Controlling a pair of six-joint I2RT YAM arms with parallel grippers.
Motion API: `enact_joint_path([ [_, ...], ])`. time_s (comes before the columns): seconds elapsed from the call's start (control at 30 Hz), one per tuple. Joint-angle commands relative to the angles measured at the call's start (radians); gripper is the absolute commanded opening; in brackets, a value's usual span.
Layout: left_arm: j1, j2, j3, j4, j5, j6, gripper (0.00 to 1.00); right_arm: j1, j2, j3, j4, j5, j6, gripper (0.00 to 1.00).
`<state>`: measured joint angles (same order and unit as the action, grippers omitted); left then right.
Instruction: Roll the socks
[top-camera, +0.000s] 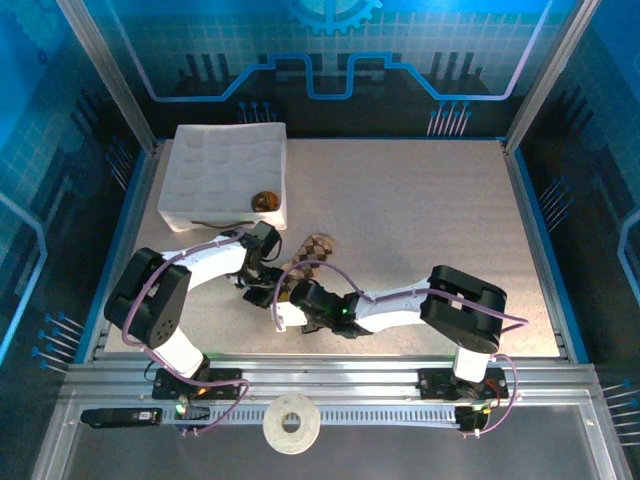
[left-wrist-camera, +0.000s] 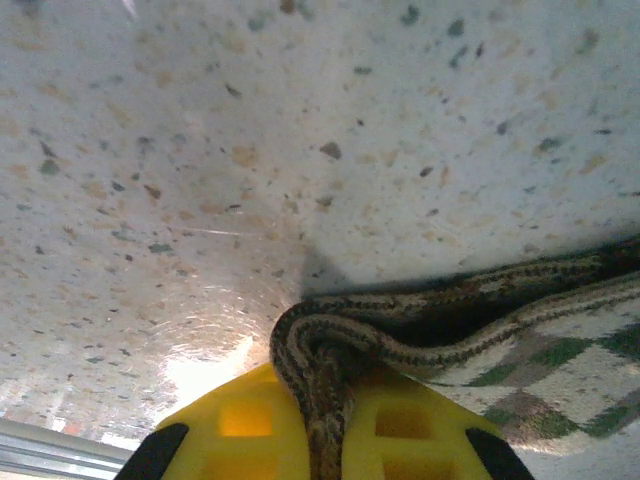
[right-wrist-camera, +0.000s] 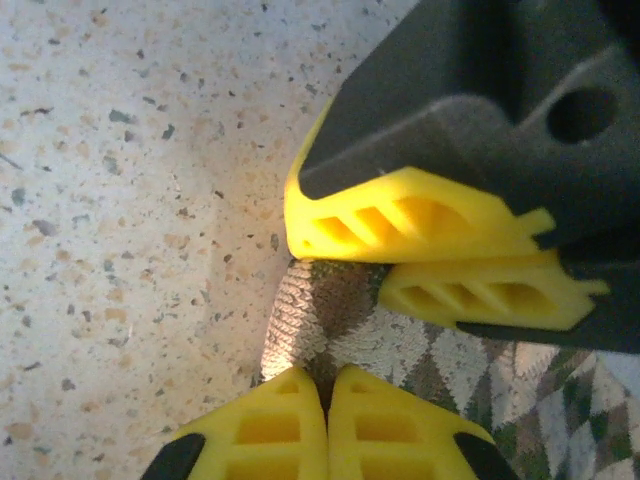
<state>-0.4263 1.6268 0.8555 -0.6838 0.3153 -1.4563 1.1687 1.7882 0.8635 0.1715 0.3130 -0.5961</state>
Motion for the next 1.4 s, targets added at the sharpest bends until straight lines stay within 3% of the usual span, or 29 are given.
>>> enact_joint_path([
  [0.0, -0.004, -0.013, -0.01, -0.096, -0.06, 0.022, 0.0, -0.038, 0.027, 0.009, -0.136, -0.1, 0.088, 0.0],
  [0.07, -0.003, -0.05, -0.003, -0.093, -0.066, 0.015, 0.01, -0.058, 0.021, 0.011, -0.177, -0.168, 0.124, 0.0],
  [0.1, -0.005, -0.067, -0.001, -0.09, -0.069, 0.012, 0.06, -0.07, 0.018, 0.011, -0.189, -0.203, 0.144, 0.0],
  [0.27, 0.006, -0.17, 0.002, -0.093, -0.092, -0.006, 0.53, -0.165, 0.029, 0.068, -0.278, -0.446, 0.25, 0.0],
  [0.33, 0.01, -0.219, -0.011, -0.092, -0.108, -0.018, 0.65, -0.192, 0.047, 0.086, -0.311, -0.503, 0.271, 0.0],
  [0.47, 0.017, -0.338, -0.058, -0.071, -0.16, -0.026, 0.73, -0.238, 0.082, 0.122, -0.361, -0.62, 0.302, 0.0],
  [0.73, -0.005, -0.44, -0.213, 0.18, -0.113, -0.031, 0.63, -0.348, 0.17, 0.197, -0.436, -0.865, 0.417, 0.0],
  [0.93, -0.062, -0.362, -0.219, 0.3, -0.125, -0.041, 0.63, -0.414, 0.274, 0.281, -0.529, -1.006, 0.494, 0.0],
  [1.17, -0.094, -0.255, -0.233, 0.33, -0.152, -0.041, 0.5, -0.451, 0.335, 0.321, -0.573, -1.061, 0.558, 0.0],
  [1.3, -0.094, -0.195, -0.232, 0.327, -0.177, -0.04, 0.34, -0.453, 0.339, 0.326, -0.582, -1.076, 0.555, 0.0],
  [1.37, -0.092, -0.161, -0.217, 0.271, -0.183, -0.051, 0.15, -0.446, 0.298, 0.301, -0.552, -1.043, 0.537, 0.0],
])
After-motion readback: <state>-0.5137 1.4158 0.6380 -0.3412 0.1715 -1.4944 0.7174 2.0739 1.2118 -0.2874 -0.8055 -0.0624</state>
